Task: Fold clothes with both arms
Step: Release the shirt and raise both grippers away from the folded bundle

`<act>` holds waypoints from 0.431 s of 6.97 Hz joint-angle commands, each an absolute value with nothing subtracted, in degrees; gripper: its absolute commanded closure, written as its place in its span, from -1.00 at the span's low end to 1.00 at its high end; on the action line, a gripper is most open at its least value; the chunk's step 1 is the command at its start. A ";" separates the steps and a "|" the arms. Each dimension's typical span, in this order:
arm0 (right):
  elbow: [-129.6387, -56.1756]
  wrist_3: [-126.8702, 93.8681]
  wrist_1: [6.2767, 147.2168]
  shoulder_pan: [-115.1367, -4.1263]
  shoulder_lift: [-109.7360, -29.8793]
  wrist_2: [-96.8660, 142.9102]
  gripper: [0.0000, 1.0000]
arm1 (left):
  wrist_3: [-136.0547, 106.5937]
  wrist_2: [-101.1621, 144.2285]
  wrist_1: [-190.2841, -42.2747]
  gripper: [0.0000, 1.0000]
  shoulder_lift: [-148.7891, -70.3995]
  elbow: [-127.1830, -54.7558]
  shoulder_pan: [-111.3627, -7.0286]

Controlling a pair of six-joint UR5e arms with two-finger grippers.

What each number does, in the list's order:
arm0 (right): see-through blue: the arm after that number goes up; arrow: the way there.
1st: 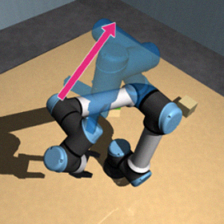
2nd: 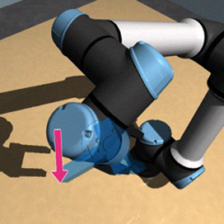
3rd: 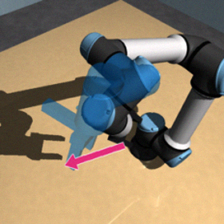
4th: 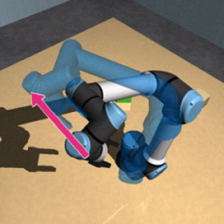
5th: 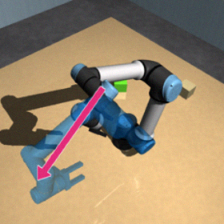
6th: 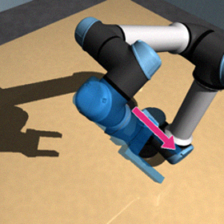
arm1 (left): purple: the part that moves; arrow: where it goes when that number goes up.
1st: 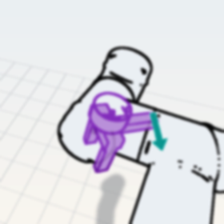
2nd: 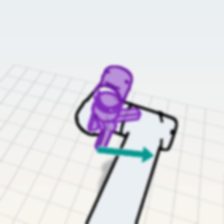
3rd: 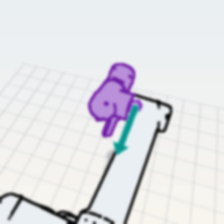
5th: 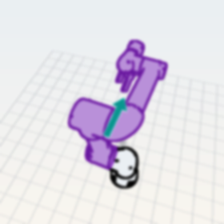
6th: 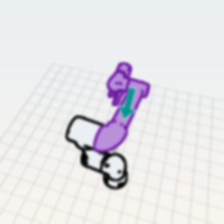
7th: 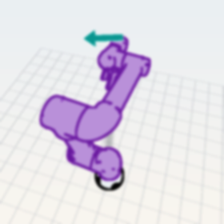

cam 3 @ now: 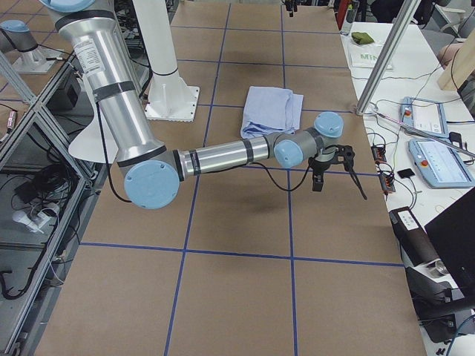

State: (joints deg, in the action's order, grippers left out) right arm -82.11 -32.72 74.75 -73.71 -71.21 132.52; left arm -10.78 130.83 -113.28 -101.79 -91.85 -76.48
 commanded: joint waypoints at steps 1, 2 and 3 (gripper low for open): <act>-84.11 -20.72 76.80 -78.29 -79.94 132.63 -1.00 | 5.05 131.84 -105.31 -0.98 -98.45 -91.67 -84.61; -84.11 -16.22 78.56 -79.44 -82.42 132.63 -1.00 | 5.97 132.36 -104.60 -0.98 -95.91 -93.06 -85.51; -85.16 -13.39 78.84 -81.11 -84.36 132.97 -1.00 | 5.72 132.62 -104.50 -0.99 -95.80 -92.90 -85.34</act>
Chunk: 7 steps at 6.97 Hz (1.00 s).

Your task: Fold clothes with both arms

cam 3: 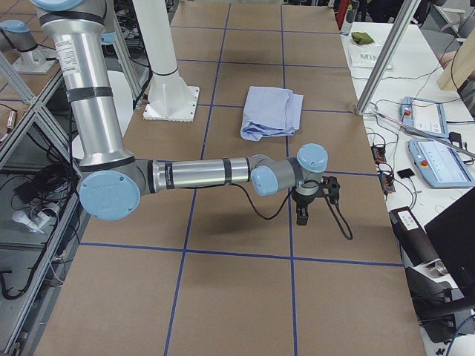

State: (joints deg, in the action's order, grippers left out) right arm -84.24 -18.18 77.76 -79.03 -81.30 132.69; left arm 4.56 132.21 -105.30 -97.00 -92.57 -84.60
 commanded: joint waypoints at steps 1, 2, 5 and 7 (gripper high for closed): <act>-86.47 -13.10 81.01 -82.43 -84.29 133.50 -1.00 | 5.71 132.54 -104.33 -0.99 -95.63 -92.90 -85.60; -87.62 -12.83 83.21 -82.44 -84.11 133.42 -1.00 | 5.36 132.45 -103.37 -0.99 -95.54 -92.81 -85.87; -90.25 -10.48 86.89 -82.88 -85.08 133.42 -1.00 | 2.02 132.54 -97.56 -0.99 -95.01 -91.41 -86.84; -93.50 -2.15 97.16 -83.75 -84.64 132.81 -1.00 | 2.20 132.80 -97.91 -0.99 -94.92 -92.45 -86.84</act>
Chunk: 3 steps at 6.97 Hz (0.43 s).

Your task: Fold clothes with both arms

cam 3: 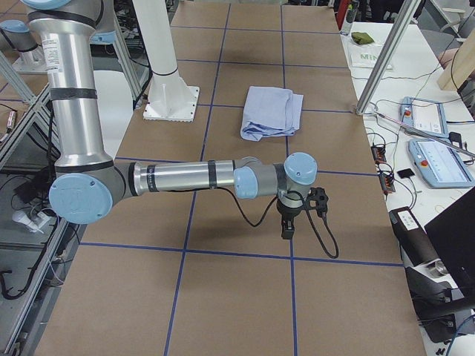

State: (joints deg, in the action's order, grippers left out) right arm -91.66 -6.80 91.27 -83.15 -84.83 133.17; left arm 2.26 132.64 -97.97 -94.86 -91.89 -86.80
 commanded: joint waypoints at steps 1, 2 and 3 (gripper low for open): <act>-94.39 -1.94 98.16 -84.11 -84.90 132.80 -1.00 | 2.11 132.72 -97.82 -0.99 -95.18 -92.46 -86.84; -94.31 -1.93 98.35 -84.55 -85.16 133.50 -1.00 | 2.11 132.71 -97.91 -0.99 -94.75 -93.51 -86.84; -94.48 -2.02 98.26 -84.81 -85.60 134.46 -1.00 | 2.28 132.80 -98.17 -0.99 -94.66 -92.91 -86.75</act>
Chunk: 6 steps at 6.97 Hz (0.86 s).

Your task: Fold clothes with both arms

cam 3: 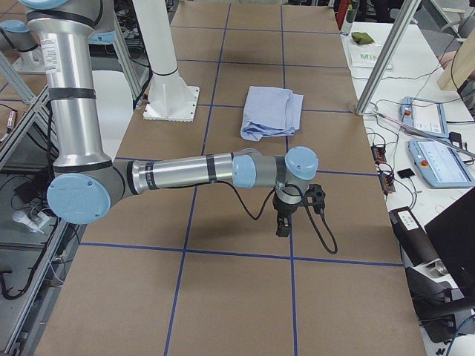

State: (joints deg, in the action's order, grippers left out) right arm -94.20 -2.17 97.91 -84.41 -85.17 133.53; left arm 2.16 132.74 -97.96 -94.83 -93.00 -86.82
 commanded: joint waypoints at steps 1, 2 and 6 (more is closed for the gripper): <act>-95.27 -1.93 97.83 -84.81 -86.04 134.65 -1.00 | 2.20 132.80 -98.09 -0.99 -94.66 -92.73 -86.84; -96.40 -2.02 97.56 -84.81 -87.00 133.87 -1.00 | 2.20 132.80 -98.09 -0.99 -94.22 -93.77 -86.84; -95.54 -2.81 97.47 -84.81 -86.57 139.22 -1.00 | 2.20 135.15 -98.17 -0.99 -93.52 -93.34 -86.66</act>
State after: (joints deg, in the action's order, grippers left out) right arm -95.54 -2.65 97.47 -84.81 -86.83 137.85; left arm 2.17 133.32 -98.14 -93.59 -93.58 -86.70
